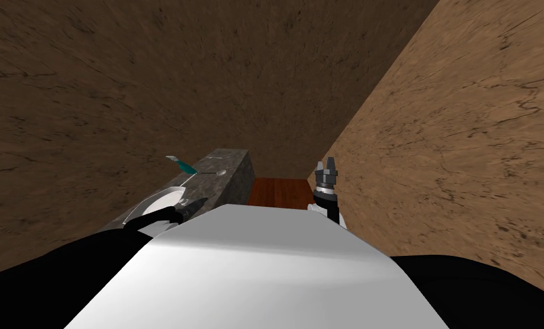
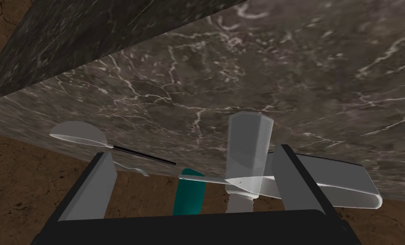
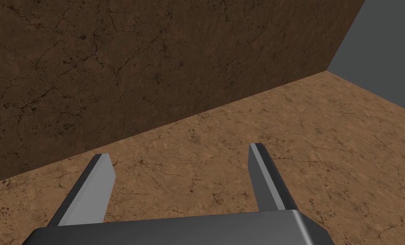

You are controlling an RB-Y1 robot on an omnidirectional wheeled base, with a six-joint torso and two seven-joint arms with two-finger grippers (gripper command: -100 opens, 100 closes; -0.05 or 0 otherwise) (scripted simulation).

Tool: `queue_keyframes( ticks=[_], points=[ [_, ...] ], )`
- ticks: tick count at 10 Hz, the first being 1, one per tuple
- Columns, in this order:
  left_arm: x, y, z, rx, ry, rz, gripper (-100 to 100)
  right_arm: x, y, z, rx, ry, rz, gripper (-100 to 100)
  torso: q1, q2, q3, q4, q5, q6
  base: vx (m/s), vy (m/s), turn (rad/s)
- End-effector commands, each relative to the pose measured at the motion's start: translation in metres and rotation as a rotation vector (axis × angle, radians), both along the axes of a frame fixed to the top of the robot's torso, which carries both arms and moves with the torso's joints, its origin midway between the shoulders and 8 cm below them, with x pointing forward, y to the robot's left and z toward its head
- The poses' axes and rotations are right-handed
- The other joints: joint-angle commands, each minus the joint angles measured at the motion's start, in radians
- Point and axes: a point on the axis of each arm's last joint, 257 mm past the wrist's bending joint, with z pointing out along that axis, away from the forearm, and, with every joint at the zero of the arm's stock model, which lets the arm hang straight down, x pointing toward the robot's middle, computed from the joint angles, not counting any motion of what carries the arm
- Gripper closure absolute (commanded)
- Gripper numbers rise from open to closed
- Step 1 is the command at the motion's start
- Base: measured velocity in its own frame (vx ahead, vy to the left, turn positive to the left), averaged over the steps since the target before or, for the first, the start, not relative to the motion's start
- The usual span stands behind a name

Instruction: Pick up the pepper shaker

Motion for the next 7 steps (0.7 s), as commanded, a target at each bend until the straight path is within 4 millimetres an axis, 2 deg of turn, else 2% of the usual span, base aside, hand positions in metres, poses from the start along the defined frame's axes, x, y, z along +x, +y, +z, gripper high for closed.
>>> queue_keyframes(
  ticks=[1, 3, 7],
  points=[
    [-0.018, 0.005, -0.006, 0.007, 0.067, 0.011, -100, 0.000, 0.000, 0.000, 0.000, 0.000, 0.000, 0, 0.000, 0.000, 0.000, 0.000, 0.000, 0.000, -0.009, 0.079, -0.206],
    [-0.039, 0.012, -0.008, 0.022, 0.148, 0.020, -100, 0.000, 0.000, 0.000, 0.000, 0.000, 0.000, 0, 0.003, 0.001, 0.000, 0.000, 0.001, 0.001, -0.005, 0.136, -0.259],
    [-0.062, 0.022, -0.008, 0.041, 0.243, 0.032, -100, 0.000, 0.000, 0.000, 0.000, 0.000, 0.000, 0, 0.001, -0.001, 0.000, 0.000, 0.000, 0.000, 0.012, 0.095, -0.117]
  ],
)
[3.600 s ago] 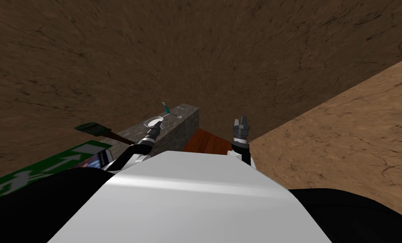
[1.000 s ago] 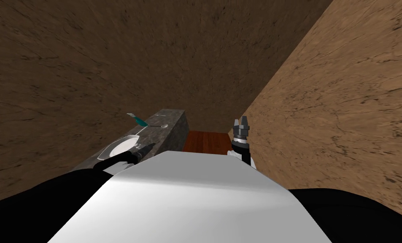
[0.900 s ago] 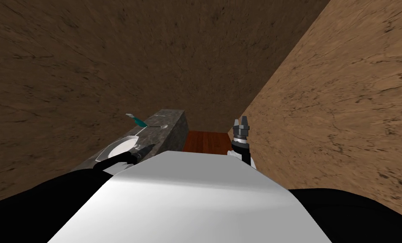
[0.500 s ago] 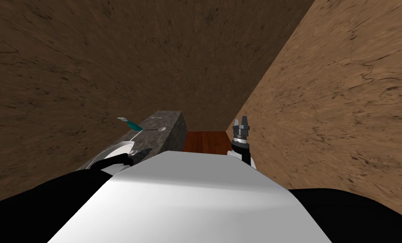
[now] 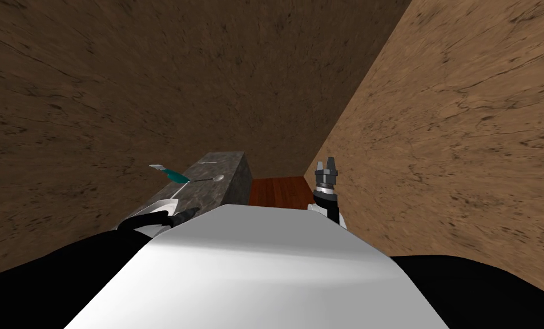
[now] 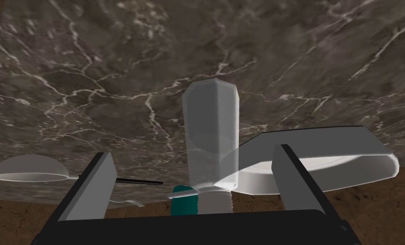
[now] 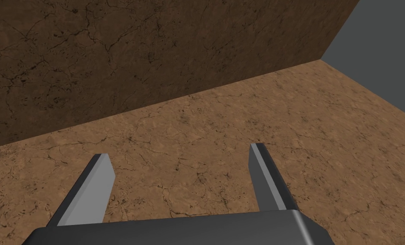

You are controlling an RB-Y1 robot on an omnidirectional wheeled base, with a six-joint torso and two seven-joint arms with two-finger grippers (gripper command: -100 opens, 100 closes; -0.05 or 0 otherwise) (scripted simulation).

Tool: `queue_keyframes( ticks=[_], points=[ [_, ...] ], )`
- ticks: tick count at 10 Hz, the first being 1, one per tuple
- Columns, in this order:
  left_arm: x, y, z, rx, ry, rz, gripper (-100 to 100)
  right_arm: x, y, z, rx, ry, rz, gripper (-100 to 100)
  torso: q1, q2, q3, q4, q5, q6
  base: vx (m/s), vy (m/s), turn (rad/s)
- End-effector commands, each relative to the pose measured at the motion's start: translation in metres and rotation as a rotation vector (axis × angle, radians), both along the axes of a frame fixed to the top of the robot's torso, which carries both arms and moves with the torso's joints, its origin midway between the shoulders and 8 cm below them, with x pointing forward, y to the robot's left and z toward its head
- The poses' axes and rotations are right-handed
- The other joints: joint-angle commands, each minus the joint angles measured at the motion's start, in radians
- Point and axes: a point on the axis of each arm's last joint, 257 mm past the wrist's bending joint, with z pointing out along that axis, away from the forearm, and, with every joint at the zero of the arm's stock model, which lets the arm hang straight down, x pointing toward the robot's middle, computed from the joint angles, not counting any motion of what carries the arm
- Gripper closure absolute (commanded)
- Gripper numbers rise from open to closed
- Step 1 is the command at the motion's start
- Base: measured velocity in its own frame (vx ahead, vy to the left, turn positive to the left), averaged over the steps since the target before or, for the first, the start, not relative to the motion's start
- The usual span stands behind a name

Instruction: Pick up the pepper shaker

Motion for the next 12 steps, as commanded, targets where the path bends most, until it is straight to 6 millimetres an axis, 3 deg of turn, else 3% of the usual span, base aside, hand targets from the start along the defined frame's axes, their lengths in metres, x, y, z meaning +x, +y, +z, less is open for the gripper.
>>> queue_keyframes(
  ticks=[1, 2, 3, 4, 8, 9, 12],
  points=[
    [-0.008, 0.005, 0.002, 0.017, 0.037, 0.002, -100, 0.000, 0.000, 0.000, 0.000, 0.000, 0.000, 0, 0.000, 0.000, 0.000, 0.000, 0.000, 0.000, 0.022, 0.144, -0.094],
    [-0.005, 0.003, 0.001, 0.010, 0.022, 0.001, -100, 0.000, 0.000, 0.000, 0.000, 0.000, 0.000, 0, 0.001, 0.000, 0.000, 0.000, 0.000, 0.000, 0.009, 0.068, -0.028],
    [-0.006, 0.004, 0.001, 0.011, 0.026, 0.002, 0, 0.000, 0.000, 0.000, 0.000, 0.000, 0.000, 0, -0.003, 0.000, 0.000, 0.000, 0.000, 0.000, 0.001, 0.013, 0.001],
    [-0.005, 0.009, -0.007, 0.012, 0.024, 0.009, -100, 0.000, 0.000, 0.000, 0.000, 0.000, 0.000, 0, -0.006, 0.000, 0.000, 0.000, -0.001, 0.000, -0.008, 0.007, -0.051],
    [-0.004, 0.015, -0.015, 0.013, 0.022, 0.017, -100, 0.000, 0.000, 0.000, 0.000, 0.000, 0.000, 0, -0.008, 0.001, 0.001, 0.000, -0.002, 0.000, -0.011, 0.001, -0.031],
    [-0.004, 0.016, -0.016, 0.013, 0.021, 0.016, 100, 0.000, 0.000, 0.000, 0.000, 0.000, 0.000, 0, -0.008, 0.001, 0.001, 0.000, -0.002, 0.000, 0.000, 0.000, 0.000],
    [-0.004, 0.016, -0.016, 0.013, 0.021, 0.017, 100, 0.000, 0.000, 0.000, 0.000, 0.000, 0.000, 0, -0.008, 0.000, 0.000, 0.000, -0.002, 0.000, 0.000, 0.000, 0.000]
  ],
)
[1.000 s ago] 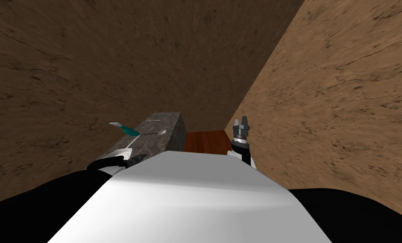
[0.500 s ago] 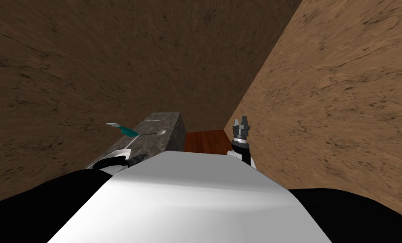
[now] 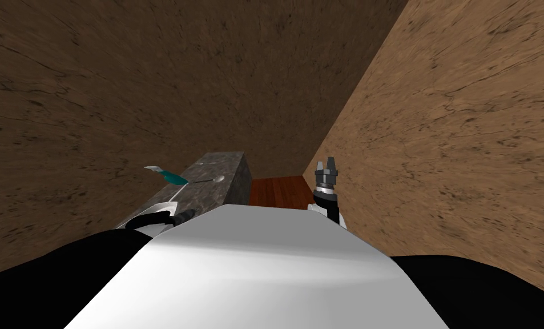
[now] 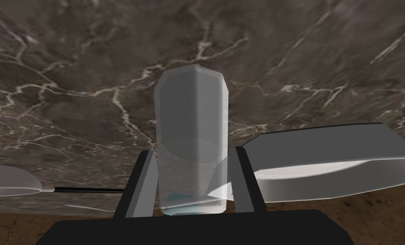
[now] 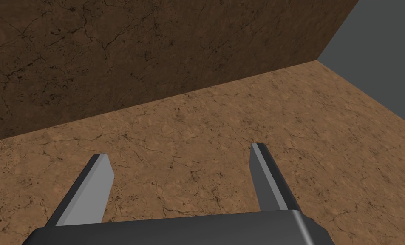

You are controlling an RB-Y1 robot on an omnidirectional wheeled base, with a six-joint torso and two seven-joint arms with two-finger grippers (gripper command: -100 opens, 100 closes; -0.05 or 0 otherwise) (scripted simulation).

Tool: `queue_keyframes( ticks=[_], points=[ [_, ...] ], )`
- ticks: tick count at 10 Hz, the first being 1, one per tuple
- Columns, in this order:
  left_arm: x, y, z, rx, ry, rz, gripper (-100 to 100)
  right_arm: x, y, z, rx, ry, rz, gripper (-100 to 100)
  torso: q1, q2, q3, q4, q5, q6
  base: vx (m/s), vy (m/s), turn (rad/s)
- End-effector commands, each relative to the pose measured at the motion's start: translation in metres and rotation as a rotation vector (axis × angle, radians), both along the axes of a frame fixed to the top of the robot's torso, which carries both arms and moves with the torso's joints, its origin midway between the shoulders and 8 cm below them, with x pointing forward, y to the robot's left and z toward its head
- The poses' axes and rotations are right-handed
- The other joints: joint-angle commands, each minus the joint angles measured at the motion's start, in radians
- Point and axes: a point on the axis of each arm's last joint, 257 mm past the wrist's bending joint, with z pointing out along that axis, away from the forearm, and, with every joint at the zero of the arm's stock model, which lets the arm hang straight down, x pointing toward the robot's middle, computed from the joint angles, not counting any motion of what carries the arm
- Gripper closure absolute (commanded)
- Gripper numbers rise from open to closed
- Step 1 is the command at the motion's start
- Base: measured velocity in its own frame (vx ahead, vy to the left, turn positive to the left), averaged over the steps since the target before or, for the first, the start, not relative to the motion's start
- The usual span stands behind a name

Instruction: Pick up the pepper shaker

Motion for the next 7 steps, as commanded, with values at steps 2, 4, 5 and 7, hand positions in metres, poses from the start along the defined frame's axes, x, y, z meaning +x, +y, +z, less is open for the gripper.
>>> queue_keyframes(
  ticks=[2, 4, 5, 7],
  points=[
    [0.000, 0.000, 0.000, 0.000, 0.000, 0.000, 0, 0.000, 0.000, 0.000, 0.000, 0.000, 0.000, 0, 0.000, 0.000, 0.000, 0.000, 0.000, 0.000, 0.000, 0.000, 0.000],
    [-0.001, -0.007, 0.009, -0.002, 0.002, -0.008, 100, 0.000, 0.000, 0.000, 0.000, 0.000, 0.000, 0, 0.000, 0.000, 0.000, 0.000, 0.000, 0.000, 0.013, -0.002, 0.049],
    [-0.001, -0.009, 0.013, -0.002, 0.003, -0.011, 100, 0.000, 0.000, 0.000, 0.000, 0.000, 0.000, 0, -0.001, -0.001, 0.000, 0.000, 0.000, 0.000, 0.016, -0.003, 0.046],
    [-0.002, -0.011, 0.014, -0.003, 0.003, -0.012, 100, 0.000, 0.000, 0.000, 0.000, 0.000, 0.000, 0, -0.001, -0.001, 0.000, 0.000, -0.001, 0.000, 0.010, -0.003, 0.023]
  ],
)
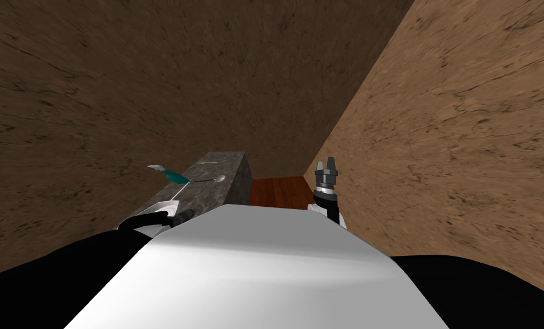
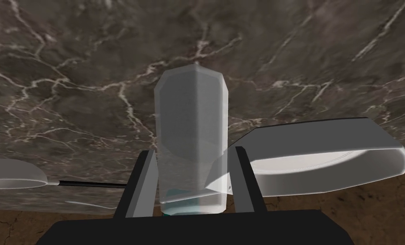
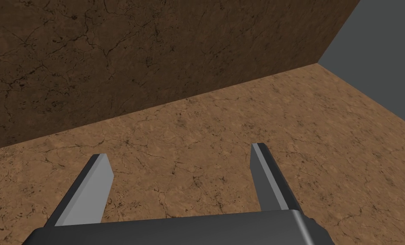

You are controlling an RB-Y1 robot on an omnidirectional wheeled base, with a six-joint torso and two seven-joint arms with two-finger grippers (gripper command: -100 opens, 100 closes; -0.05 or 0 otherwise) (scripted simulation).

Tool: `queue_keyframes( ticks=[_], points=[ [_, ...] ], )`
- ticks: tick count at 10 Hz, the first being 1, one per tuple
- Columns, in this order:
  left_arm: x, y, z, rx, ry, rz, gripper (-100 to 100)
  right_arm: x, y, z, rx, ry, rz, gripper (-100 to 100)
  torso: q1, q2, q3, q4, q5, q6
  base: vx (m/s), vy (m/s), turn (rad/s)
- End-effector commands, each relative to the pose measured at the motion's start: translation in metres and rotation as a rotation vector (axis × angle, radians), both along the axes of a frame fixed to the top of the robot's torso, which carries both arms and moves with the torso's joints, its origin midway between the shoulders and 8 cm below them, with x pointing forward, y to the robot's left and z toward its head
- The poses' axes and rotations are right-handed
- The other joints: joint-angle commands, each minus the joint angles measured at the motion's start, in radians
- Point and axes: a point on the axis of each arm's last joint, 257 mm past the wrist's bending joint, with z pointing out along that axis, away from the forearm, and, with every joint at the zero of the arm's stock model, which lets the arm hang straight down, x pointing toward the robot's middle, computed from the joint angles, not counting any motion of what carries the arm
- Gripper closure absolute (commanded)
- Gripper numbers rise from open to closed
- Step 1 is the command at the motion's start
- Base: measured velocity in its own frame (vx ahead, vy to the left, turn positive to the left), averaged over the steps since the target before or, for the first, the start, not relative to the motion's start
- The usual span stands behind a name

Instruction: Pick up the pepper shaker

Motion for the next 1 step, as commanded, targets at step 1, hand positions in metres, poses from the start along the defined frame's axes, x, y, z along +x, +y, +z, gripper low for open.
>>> queue_keyframes(
  ticks=[1],
  points=[
    [0.0000, 0.0000, 0.0000, 0.000, 0.000, 0.000, 0, 0.0000, 0.0000, 0.0000, 0.000, 0.000, 0.000, 0, 0.000, 0.000, 0.000, 0.000, 0.000, 0.000, 0.000, 0.000, 0.000]
  ],
)
